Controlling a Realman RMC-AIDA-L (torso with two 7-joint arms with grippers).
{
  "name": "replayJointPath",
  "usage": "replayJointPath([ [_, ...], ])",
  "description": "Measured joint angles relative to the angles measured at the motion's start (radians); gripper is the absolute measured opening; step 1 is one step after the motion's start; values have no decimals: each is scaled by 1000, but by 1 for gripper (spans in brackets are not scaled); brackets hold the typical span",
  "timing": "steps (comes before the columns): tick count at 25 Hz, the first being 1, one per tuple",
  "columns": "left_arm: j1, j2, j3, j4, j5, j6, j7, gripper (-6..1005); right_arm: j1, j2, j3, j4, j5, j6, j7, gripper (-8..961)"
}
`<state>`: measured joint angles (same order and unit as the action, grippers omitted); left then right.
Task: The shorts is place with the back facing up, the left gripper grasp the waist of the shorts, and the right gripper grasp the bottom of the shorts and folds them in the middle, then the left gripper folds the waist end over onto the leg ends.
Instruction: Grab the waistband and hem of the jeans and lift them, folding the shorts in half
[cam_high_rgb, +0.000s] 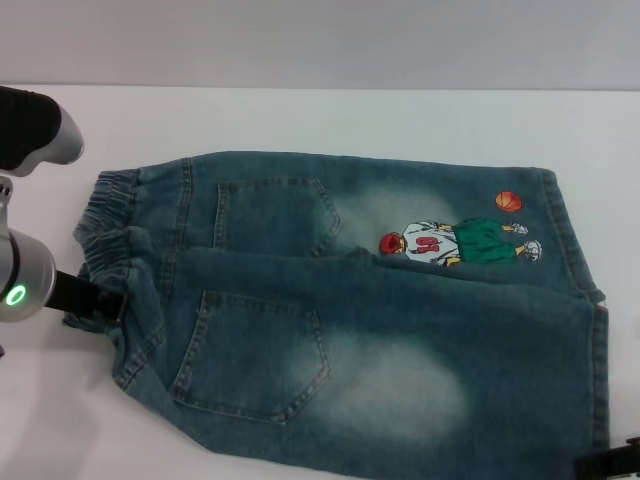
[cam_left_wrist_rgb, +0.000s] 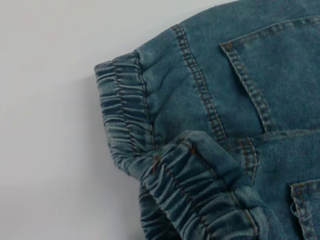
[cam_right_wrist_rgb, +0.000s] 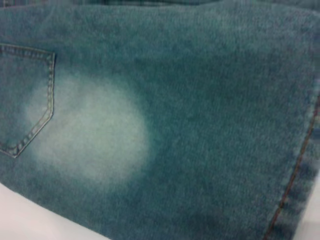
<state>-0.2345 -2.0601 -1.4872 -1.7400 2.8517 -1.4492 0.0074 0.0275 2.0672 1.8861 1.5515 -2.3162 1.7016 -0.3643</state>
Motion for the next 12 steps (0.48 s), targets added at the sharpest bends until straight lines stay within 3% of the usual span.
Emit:
replayJointPath([
  [1, -1, 0, 1, 1, 0, 0, 0, 121, 1, 0, 4, 0, 0, 0, -5, 628],
  [6, -2, -2, 2, 2, 0, 1, -1, 121, 12, 0, -1, 1, 0, 2, -19, 384],
  [12, -3, -2, 2, 4, 0, 1, -1, 121, 16, 1, 4, -2, 0, 1, -29, 181],
])
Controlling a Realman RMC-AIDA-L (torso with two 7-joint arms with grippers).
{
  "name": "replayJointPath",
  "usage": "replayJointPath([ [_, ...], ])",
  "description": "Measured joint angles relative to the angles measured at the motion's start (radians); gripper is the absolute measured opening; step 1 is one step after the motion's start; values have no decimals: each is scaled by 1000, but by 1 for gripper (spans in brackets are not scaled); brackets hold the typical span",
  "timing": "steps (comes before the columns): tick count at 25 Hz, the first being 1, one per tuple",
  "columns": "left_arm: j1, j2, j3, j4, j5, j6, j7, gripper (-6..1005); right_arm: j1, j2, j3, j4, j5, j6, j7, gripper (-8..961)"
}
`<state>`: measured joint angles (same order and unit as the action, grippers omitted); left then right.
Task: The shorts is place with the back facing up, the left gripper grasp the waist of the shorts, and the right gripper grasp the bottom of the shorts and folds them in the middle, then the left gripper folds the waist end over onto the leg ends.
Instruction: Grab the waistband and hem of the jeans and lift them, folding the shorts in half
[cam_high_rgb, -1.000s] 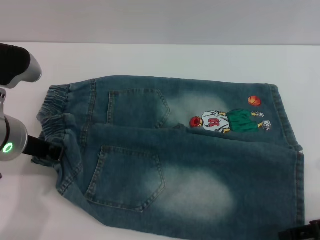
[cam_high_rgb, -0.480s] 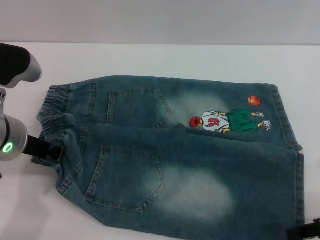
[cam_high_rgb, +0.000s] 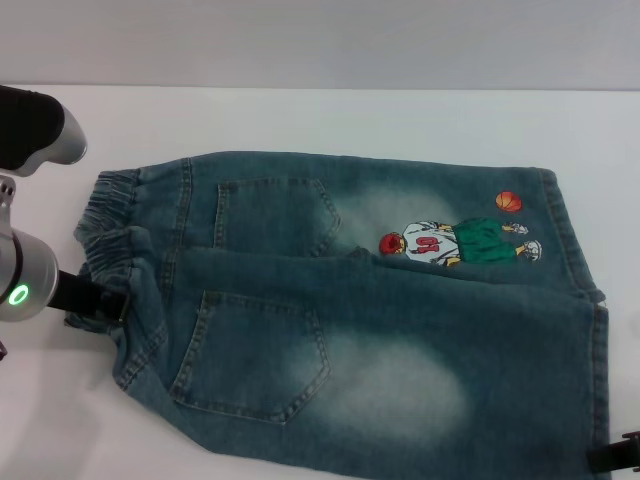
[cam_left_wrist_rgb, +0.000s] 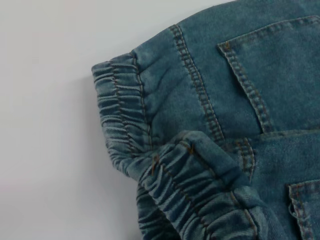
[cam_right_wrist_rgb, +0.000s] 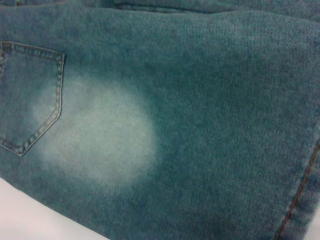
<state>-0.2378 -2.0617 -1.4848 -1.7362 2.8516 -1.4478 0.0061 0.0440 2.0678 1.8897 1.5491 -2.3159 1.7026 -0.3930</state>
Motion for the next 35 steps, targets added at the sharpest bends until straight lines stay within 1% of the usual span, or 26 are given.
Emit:
replayJointPath([
  [2, 0, 0, 0, 2, 0, 2, 0, 120, 0, 1, 2, 2, 3, -1, -8, 108],
  [5, 0, 0, 5, 4, 0, 4, 0, 120, 2, 3, 37, 13, 37, -1, -24, -1],
  [8, 0, 0, 7, 4, 0, 4, -1, 120, 1, 2, 51, 42, 75, 19, -23, 10],
  [11, 0, 0, 8, 4, 0, 5, -2, 120, -3, 3, 44, 74, 61, 28, -23, 21],
  [17, -2, 0, 5, 6, 0, 4, -3, 121, -4, 1, 53, 57, 29, 50, -5, 134],
  [21, -16, 0, 2, 13, 0, 4, -3, 120, -4, 0, 58, 58, -3, 76, 13, 209],
  [24, -25, 0, 2, 19, 0, 3, -3, 120, -5, 0, 51, 58, -8, 89, 21, 401],
  [29, -34, 1, 1, 31, 0, 4, -3, 120, -13, 0, 47, 54, -9, 92, 23, 644],
  [35, -38, 1, 1, 41, 0, 7, -1, 121, -9, 4, 43, 46, -9, 91, 26, 690],
])
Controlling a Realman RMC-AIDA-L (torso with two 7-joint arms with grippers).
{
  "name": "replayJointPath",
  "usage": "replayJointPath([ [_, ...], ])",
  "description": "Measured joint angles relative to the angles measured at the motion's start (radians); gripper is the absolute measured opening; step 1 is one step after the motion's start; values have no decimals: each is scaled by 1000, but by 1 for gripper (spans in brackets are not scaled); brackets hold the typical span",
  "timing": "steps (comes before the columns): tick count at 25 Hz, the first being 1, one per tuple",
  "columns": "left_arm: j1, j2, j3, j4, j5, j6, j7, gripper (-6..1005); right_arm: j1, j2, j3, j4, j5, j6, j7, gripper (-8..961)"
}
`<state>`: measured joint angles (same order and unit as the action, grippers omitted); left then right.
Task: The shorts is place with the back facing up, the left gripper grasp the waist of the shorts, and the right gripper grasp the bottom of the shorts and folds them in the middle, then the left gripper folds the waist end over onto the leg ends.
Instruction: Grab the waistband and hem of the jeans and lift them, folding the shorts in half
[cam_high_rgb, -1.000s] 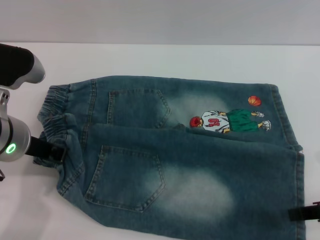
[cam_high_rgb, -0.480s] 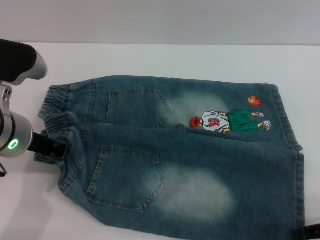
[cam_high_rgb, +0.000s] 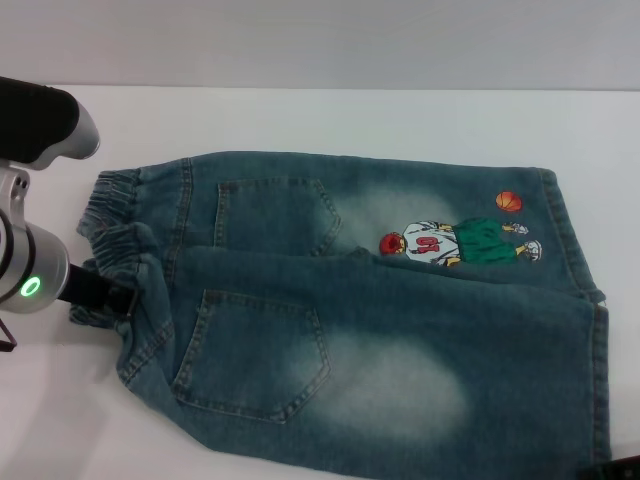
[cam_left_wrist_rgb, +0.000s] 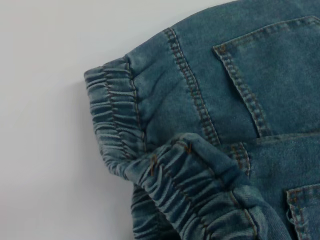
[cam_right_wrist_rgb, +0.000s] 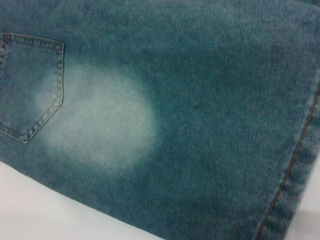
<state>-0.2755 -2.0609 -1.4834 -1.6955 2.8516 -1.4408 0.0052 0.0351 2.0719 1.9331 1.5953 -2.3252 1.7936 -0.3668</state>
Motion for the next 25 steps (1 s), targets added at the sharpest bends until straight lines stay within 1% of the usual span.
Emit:
replayJointPath([
  [6, -2, 1, 0, 0, 0, 1, 3, 121, 5, -2, -10, -37, -6, -3, 6, 690],
  [25, -3, -1, 8, 4, 0, 2, 6, 121, 18, 0, -25, -55, -19, -21, 2, 690],
])
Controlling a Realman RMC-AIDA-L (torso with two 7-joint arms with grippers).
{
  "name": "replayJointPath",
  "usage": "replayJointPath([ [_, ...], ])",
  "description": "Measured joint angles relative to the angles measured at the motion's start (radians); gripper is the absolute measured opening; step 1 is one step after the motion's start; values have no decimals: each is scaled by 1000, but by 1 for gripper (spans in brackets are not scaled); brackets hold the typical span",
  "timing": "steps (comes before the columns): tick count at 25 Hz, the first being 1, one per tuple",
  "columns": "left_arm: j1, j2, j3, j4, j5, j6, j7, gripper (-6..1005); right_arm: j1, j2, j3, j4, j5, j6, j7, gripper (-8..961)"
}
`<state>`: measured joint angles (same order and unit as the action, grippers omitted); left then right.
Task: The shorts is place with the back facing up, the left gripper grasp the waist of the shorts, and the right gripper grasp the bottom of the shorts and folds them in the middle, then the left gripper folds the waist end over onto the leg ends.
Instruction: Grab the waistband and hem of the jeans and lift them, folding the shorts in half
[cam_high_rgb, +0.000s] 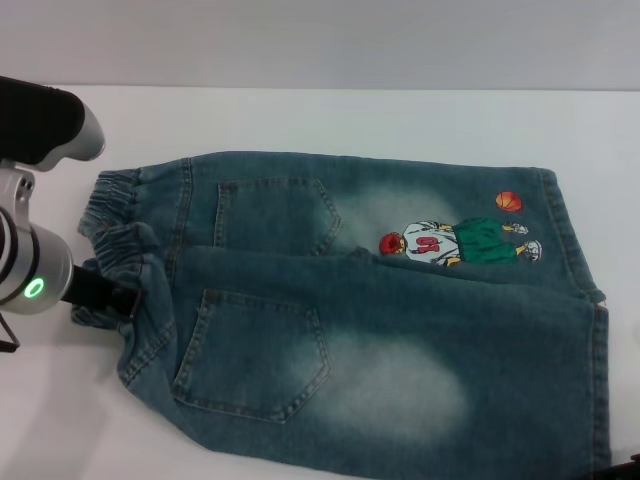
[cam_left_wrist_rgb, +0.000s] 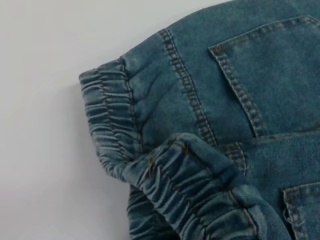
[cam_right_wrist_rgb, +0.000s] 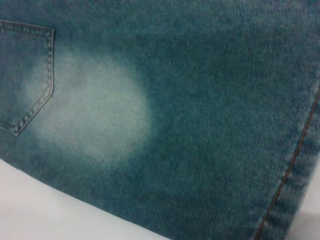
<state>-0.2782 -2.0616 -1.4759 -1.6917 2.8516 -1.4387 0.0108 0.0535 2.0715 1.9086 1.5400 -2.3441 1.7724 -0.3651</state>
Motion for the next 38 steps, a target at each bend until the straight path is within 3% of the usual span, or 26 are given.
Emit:
replayJointPath([
  [38, -1, 0, 2, 23, -6, 20, 5, 122, 49, 2, -28, -94, 30, -85, -43, 689],
])
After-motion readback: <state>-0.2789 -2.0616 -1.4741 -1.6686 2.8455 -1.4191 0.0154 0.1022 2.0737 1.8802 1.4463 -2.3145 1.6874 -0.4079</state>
